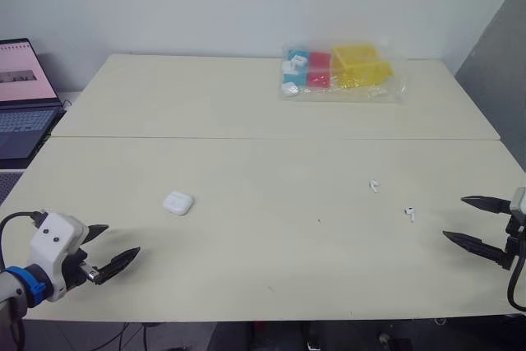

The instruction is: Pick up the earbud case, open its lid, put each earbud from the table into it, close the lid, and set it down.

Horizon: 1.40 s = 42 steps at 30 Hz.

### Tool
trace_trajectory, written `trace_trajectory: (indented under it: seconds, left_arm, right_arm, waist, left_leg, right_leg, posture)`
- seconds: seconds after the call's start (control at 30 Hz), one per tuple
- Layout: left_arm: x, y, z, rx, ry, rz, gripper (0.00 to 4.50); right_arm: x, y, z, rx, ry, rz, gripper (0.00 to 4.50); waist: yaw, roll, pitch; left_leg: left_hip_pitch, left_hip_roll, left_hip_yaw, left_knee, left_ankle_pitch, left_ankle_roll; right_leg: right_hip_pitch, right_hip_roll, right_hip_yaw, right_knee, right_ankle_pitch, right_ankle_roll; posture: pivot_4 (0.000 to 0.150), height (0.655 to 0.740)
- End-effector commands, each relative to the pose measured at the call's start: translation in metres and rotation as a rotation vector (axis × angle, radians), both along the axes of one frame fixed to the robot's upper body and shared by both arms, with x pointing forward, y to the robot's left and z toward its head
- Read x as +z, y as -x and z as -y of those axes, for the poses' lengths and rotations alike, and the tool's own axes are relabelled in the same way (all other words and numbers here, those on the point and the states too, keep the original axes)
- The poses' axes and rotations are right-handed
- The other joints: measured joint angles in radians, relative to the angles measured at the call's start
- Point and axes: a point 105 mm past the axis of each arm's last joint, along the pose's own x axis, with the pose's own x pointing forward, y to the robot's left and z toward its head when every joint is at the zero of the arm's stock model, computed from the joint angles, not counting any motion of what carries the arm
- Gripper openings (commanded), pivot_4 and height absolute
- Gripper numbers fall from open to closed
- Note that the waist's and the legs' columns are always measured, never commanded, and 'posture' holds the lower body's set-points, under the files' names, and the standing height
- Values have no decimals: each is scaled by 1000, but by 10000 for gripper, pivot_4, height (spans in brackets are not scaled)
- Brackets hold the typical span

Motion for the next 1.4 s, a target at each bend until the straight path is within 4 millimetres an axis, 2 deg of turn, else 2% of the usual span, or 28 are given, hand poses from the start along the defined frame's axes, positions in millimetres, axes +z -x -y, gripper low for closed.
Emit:
trace_trajectory:
  seconds: [0.03,0.4,0.5,0.63,0.7,0.73,0.9,1.03,1.3,1.37,1.4]
  left_arm:
    - [12,-3,0,-6,-11,48,45000]
    - [14,-4,-4,18,-47,73,45000]
    - [14,-6,4,-32,-46,80,45000]
    - [17,-7,4,-31,29,86,45000]
    - [16,-7,-1,6,7,91,45000]
    - [21,-10,-1,11,18,139,45000]
    - [17,-3,15,-40,110,82,45000]
    - [16,-2,23,-49,129,70,45000]
    - [12,-9,38,-14,158,59,45000]
    - [8,-13,41,-1,157,55,45000]
    - [7,-16,40,11,161,53,45000]
  right_arm:
    - [5,-2,1,13,21,17,44717]
    - [5,-7,1,21,28,24,44717]
    - [4,-9,-2,36,29,25,44717]
    - [4,-12,-5,46,23,27,44717]
    - [5,-12,-6,52,25,29,44717]
    - [6,-13,-7,56,27,31,44717]
    - [13,-14,-10,65,24,47,44717]
    - [11,-14,-13,76,28,42,44717]
    - [16,-14,-38,188,5,22,44717]
    - [21,-16,-58,248,-16,21,44717]
    - [27,-16,-76,306,-41,28,44717]
  waist:
    - [0,0,0]
    - [0,0,0]
    - [0,0,0]
    - [0,0,0]
    - [0,0,0]
    - [0,0,0]
    - [0,0,-1]
    - [0,-1,-1]
    - [-1,-1,-1]
    - [-1,-1,-1]
    - [-1,-1,-1]
  left_leg:
    - [0,0,0,0,0,0]
    - [0,0,0,0,0,0]
    - [0,0,0,1,0,0]
    - [0,0,1,1,0,0]
    - [0,0,1,1,0,0]
    - [0,0,1,1,0,0]
    - [0,0,1,1,0,0]
    - [1,0,1,2,0,0]
    - [3,-1,1,2,0,0]
    - [4,-1,1,2,0,0]
    - [4,-1,1,2,0,0]
  right_leg:
    - [0,0,0,0,0,0]
    - [0,0,0,0,0,0]
    - [0,0,0,1,0,0]
    - [1,0,0,1,0,0]
    - [0,1,0,1,0,0]
    - [0,1,0,1,0,0]
    - [1,1,0,1,0,0]
    - [1,1,0,2,0,0]
    - [1,1,2,6,0,0]
    - [1,1,1,7,0,0]
    - [1,1,2,8,0,0]
  posture:
    - [1500,7387]
    - [1500,7387]
    - [1500,7387]
    - [1500,7387]
    - [1500,7387]
    - [1500,7387]
    - [1500,7387]
    - [1500,7387]
    - [1500,7387]
    - [1500,7387]
    - [1500,7387]
